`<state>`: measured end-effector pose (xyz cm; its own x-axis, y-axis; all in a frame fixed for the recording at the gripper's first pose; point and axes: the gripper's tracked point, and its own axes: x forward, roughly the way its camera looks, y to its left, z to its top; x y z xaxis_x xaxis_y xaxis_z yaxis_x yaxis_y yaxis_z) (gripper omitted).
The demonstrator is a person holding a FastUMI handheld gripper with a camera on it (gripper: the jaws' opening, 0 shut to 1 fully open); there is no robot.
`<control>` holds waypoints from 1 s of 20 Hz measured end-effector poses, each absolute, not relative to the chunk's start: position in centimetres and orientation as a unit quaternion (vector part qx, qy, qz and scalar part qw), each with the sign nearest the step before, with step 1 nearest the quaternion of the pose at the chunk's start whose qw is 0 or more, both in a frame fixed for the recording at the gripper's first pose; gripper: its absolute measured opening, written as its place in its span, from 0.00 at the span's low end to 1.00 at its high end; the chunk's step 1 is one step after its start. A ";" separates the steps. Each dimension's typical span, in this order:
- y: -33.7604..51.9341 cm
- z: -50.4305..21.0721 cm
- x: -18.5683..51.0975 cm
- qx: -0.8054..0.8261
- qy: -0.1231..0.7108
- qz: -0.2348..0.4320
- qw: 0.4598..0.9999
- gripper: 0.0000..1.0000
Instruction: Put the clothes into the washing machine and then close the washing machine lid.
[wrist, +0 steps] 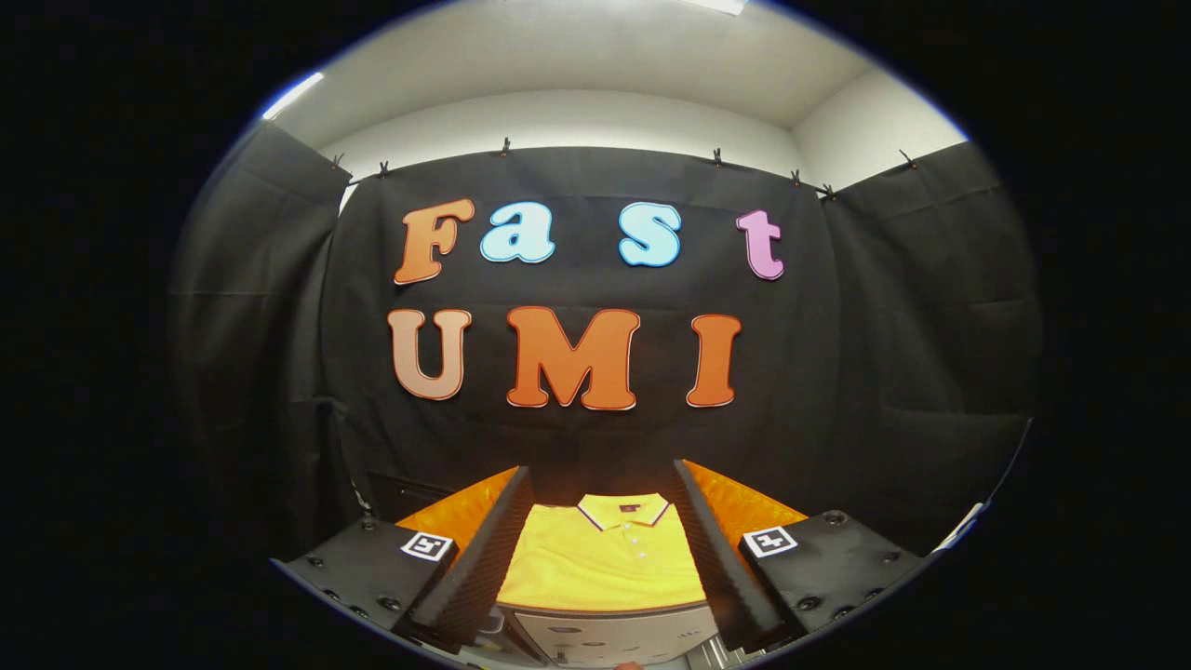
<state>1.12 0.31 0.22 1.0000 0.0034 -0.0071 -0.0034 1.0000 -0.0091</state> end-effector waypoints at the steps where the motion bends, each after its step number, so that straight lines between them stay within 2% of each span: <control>1: 0.3 0.1 1.2 -0.004 0.005 0.002 1.000 0.98; 12: 1.3 0.2 2.7 -0.012 0.012 -0.007 1.000 0.97; 20: 0.6 -2.3 4.9 0.001 0.052 -0.025 0.998 0.98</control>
